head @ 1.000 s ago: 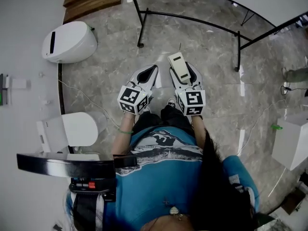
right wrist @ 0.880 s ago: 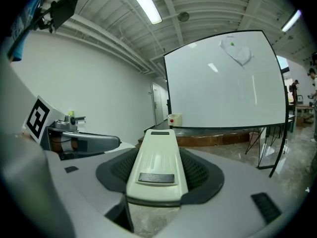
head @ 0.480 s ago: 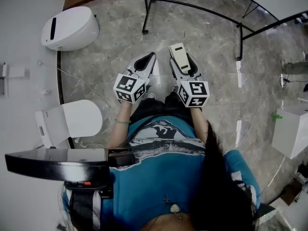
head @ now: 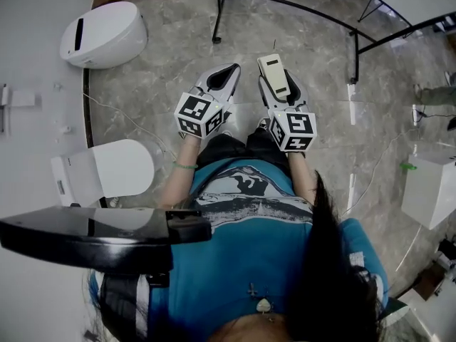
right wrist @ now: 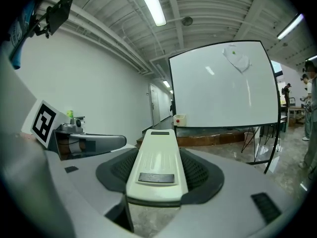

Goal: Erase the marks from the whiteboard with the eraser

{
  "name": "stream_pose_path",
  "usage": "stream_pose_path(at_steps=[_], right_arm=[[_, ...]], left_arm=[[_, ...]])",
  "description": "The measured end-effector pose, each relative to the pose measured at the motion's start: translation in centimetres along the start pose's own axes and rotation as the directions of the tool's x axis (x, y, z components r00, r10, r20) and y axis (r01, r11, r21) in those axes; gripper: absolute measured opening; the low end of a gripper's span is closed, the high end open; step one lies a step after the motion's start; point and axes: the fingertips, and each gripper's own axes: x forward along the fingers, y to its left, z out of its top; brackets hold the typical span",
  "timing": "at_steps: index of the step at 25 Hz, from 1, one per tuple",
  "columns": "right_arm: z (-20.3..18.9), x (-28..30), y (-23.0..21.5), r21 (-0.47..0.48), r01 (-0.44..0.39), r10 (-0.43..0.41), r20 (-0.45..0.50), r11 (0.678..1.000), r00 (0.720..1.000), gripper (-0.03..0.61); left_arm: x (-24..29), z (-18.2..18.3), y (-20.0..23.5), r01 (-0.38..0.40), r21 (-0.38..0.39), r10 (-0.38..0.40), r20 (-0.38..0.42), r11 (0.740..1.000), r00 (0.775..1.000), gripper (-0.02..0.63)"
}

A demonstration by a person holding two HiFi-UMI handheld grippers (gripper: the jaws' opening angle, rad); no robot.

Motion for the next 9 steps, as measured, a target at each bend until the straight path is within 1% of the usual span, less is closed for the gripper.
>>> stream_pose_path(at_steps=[4,9], right_arm=[[0.4,0.0,0.1,-0.015,-0.003,0.003,0.000,1.000,1.000,0.264],[0.7,0.7,1.4,-0.026,0.002,-0.002,0.015,1.000,1.000,0.264]], left_arm=[[0.0,0.5,0.3,-0.012,0.002,0.012,0.007,1.000,1.000,0.005],[-1.5,0.6,2.3,-0.035,0.004,0.035,0.010,0.999,0.999,0.004]])
